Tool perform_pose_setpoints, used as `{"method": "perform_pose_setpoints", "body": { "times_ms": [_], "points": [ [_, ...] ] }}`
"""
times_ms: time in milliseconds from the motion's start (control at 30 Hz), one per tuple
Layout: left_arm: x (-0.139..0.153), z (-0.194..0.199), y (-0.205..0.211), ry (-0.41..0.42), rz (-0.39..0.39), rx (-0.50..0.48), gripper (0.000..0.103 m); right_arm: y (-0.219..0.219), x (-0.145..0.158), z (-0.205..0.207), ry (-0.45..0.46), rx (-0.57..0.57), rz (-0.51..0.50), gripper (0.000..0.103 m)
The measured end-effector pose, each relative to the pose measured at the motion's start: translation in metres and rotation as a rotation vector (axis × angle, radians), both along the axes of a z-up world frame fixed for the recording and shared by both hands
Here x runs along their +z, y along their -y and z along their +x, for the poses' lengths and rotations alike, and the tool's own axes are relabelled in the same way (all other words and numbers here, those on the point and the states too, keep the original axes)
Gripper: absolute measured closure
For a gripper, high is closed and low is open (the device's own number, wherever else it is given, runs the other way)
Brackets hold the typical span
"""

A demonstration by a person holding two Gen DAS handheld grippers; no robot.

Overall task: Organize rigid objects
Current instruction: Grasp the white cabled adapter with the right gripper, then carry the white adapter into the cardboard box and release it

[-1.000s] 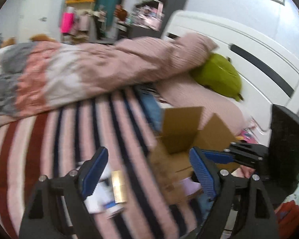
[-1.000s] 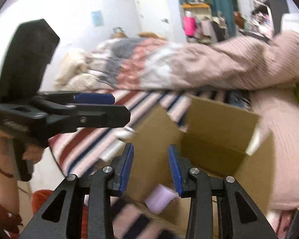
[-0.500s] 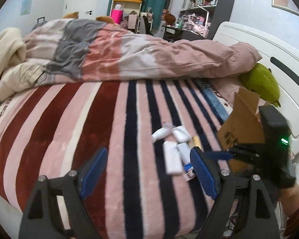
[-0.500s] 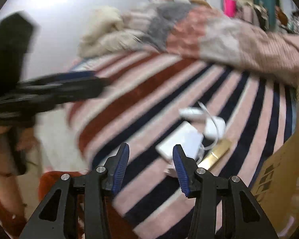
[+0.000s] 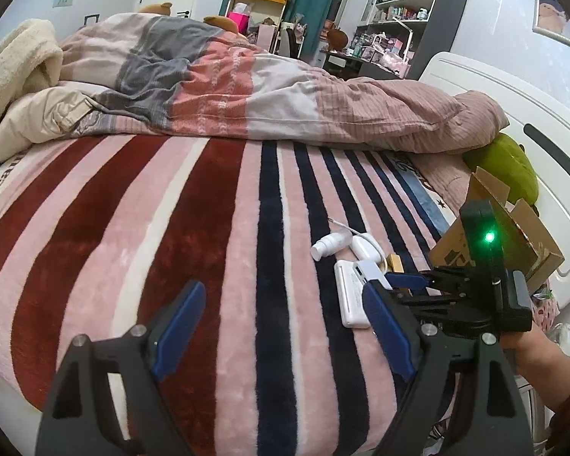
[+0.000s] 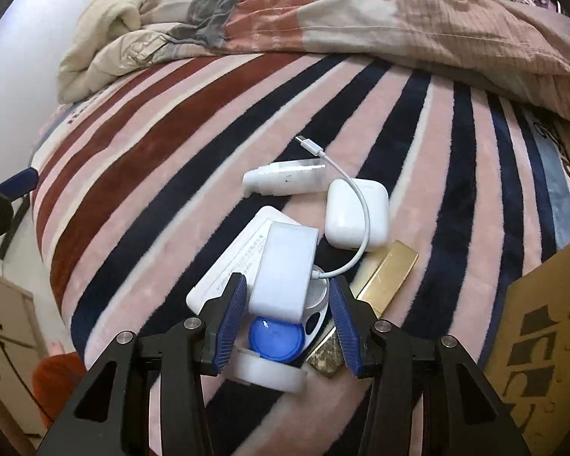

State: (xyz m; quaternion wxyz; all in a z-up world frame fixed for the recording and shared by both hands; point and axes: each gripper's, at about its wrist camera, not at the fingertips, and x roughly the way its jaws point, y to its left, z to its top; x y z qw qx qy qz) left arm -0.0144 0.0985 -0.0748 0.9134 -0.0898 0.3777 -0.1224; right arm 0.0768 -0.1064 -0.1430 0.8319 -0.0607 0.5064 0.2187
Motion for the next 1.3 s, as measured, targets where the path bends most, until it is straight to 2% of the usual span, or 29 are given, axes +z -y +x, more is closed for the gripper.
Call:
{"method": "perform_pose_setpoints", "body": {
  "times_ms": [67,200,333,467,700,733,800,833,900,967,1000,1300],
  "points": [
    [0.000,0.000,0.001,-0.005,0.002,0.000,0.021,0.000,0.001,-0.002,0.024,-0.001,-0.016,0.079],
    [0.001,-0.002,0.003,-0.010,0.004,0.000,0.021,0.000,0.003,-0.006,0.038,0.026,-0.019,0.079],
    [0.005,-0.005,0.007,0.001,0.006,-0.011,0.021,-0.006,0.016,-0.018,0.108,0.063,-0.025,0.079],
    [0.017,-0.008,0.020,0.010,-0.016,-0.043,0.021,-0.013,0.042,-0.038,0.164,0.133,0.028,0.080],
    [0.048,-0.013,0.053,0.030,-0.113,-0.136,0.021,-0.014,0.102,-0.085,0.283,0.258,0.158,0.080],
    [0.054,-0.012,0.058,0.034,-0.133,-0.152,0.023,-0.015,0.107,-0.089,0.293,0.267,0.167,0.080],
    [0.064,-0.009,0.069,0.037,-0.167,-0.186,0.032,-0.010,0.120,-0.099,0.322,0.280,0.190,0.080],
    [0.069,-0.007,0.077,0.035,-0.173,-0.203,0.040,-0.006,0.125,-0.103,0.336,0.282,0.201,0.080],
    [0.077,-0.002,0.092,0.035,-0.173,-0.227,0.047,0.007,0.135,-0.111,0.362,0.282,0.228,0.080],
    [0.083,0.003,0.108,0.031,-0.177,-0.261,0.065,0.020,0.142,-0.114,0.378,0.272,0.245,0.080],
    [0.087,0.006,0.119,0.031,-0.181,-0.281,0.068,0.027,0.144,-0.115,0.386,0.263,0.251,0.080],
    [0.104,0.040,0.216,0.022,-0.112,-0.427,0.070,0.118,0.158,-0.105,0.419,0.111,0.278,0.080]
  ]
}}
